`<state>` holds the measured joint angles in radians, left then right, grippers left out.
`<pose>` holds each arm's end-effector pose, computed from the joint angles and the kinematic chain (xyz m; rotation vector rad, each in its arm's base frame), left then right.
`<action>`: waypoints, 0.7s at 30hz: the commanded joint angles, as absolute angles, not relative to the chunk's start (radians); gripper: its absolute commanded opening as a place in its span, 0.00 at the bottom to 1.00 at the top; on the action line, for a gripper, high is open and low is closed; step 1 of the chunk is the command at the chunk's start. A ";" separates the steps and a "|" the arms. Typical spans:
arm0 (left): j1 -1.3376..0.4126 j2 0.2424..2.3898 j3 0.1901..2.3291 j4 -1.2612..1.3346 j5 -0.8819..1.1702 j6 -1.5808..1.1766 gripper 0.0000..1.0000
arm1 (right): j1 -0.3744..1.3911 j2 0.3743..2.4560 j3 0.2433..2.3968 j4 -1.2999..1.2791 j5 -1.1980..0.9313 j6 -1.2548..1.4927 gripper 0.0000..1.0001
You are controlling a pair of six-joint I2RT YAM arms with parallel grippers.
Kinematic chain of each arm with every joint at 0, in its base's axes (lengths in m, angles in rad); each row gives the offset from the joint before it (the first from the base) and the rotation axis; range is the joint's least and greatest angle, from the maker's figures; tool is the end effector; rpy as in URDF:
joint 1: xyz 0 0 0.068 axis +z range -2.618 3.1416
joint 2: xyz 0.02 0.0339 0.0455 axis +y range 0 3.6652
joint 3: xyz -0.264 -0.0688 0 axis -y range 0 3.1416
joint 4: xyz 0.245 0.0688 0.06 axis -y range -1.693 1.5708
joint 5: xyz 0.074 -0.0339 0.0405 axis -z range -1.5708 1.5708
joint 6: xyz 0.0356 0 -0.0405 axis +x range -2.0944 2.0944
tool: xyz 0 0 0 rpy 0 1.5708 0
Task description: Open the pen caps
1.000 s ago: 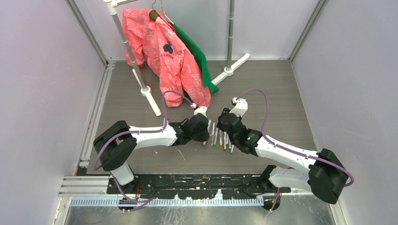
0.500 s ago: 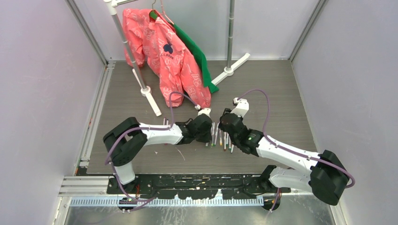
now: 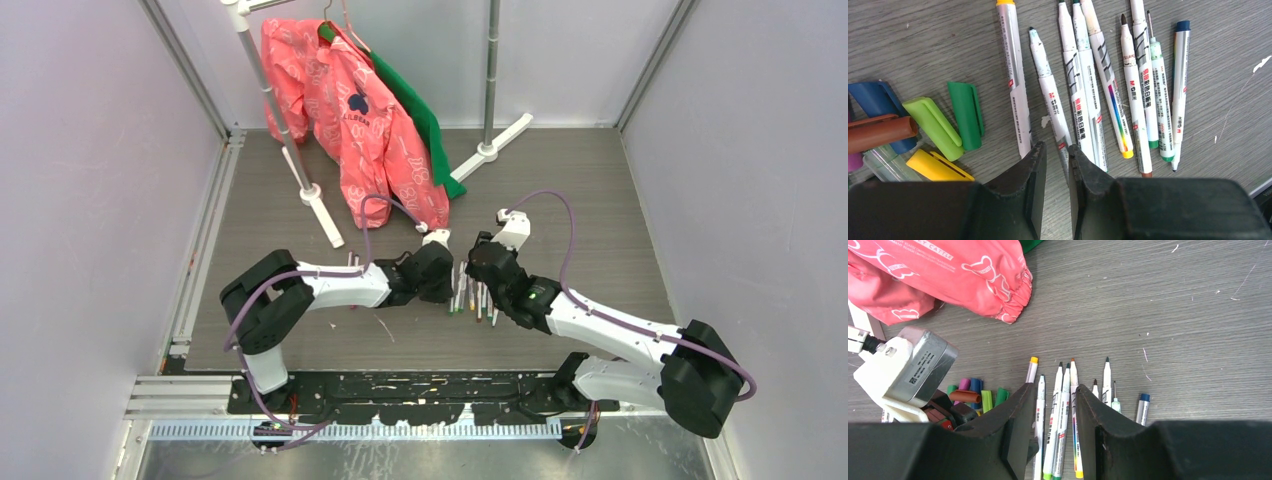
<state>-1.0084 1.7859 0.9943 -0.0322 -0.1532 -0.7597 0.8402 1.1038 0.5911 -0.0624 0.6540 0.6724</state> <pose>0.1994 -0.3062 0.1592 0.2338 2.4720 -0.6314 0.1695 0.1568 0.2257 0.1991 2.0164 0.2516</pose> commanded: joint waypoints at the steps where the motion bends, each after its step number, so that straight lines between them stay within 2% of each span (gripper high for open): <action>1: -1.021 1.744 1.026 0.002 -0.171 -0.769 0.24 | 0.836 1.078 0.586 -0.040 0.681 0.684 0.42; 13: -1.014 1.427 0.887 -0.270 -0.600 -0.765 0.26 | 0.836 1.092 0.587 -0.012 0.653 0.687 0.44; 16: -0.963 1.369 0.810 -0.308 -0.627 -0.794 0.27 | 0.836 1.097 0.586 -0.006 0.643 0.689 0.45; 21: -0.832 1.303 0.701 -0.265 -0.549 -0.772 0.28 | 0.836 1.103 0.584 0.028 0.623 0.691 0.46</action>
